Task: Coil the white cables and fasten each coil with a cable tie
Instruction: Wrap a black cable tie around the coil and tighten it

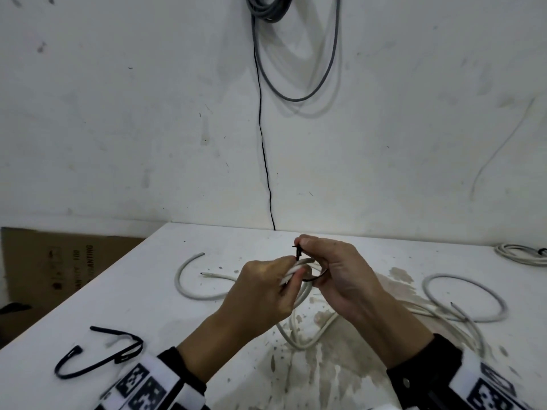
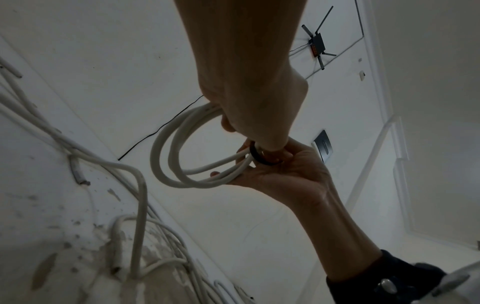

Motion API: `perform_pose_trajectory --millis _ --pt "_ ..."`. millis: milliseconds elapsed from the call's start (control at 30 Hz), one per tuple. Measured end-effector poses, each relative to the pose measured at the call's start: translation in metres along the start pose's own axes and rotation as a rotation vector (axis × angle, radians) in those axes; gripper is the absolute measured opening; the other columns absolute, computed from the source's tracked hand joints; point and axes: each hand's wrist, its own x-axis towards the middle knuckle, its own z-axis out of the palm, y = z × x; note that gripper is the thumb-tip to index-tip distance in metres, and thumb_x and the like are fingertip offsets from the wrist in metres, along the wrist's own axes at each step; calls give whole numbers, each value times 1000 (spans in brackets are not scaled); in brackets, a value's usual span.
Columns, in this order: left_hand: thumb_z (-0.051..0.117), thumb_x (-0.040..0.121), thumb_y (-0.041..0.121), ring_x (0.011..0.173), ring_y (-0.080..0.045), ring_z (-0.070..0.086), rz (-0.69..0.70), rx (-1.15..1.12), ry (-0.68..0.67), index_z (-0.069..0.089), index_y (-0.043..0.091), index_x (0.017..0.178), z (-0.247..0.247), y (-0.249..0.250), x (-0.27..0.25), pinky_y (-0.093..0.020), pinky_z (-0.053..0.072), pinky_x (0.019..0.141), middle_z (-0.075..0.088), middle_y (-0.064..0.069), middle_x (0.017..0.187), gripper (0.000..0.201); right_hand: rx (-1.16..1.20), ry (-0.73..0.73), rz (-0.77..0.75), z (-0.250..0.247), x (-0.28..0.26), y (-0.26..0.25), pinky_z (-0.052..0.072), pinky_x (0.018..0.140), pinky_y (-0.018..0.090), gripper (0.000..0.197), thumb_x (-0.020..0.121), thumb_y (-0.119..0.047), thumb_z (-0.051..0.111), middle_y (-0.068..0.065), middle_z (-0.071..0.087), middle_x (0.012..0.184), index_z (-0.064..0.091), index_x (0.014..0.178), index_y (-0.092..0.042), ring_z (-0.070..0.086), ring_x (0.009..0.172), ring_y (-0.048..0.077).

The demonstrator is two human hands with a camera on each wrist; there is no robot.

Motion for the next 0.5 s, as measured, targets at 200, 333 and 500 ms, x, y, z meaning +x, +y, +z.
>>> perform_pose_trajectory --millis 200,333,500 --pt "54 86 25 43 5 40 -17 -72 41 72 10 86 -4 3 5 1 27 49 50 15 55 23 -112 -21 53 -10 6 -11 44 68 32 35 80 -32 66 1 59 53 62 56 -8 57 58 17" --pt "56 84 22 41 9 37 24 -98 -12 72 5 89 -11 4 7 1 27 49 48 15 55 24 -355 -219 157 -16 5 -29 42 75 34 23 84 -30 61 0 66 73 69 77 -10 60 69 15" --pt "57 86 24 42 4 36 71 -95 -45 71 3 84 -12 7 7 0 27 49 58 4 53 25 -376 -272 214 -17 5 -47 48 75 37 21 82 -9 59 -1 66 68 65 61 -10 61 74 14"
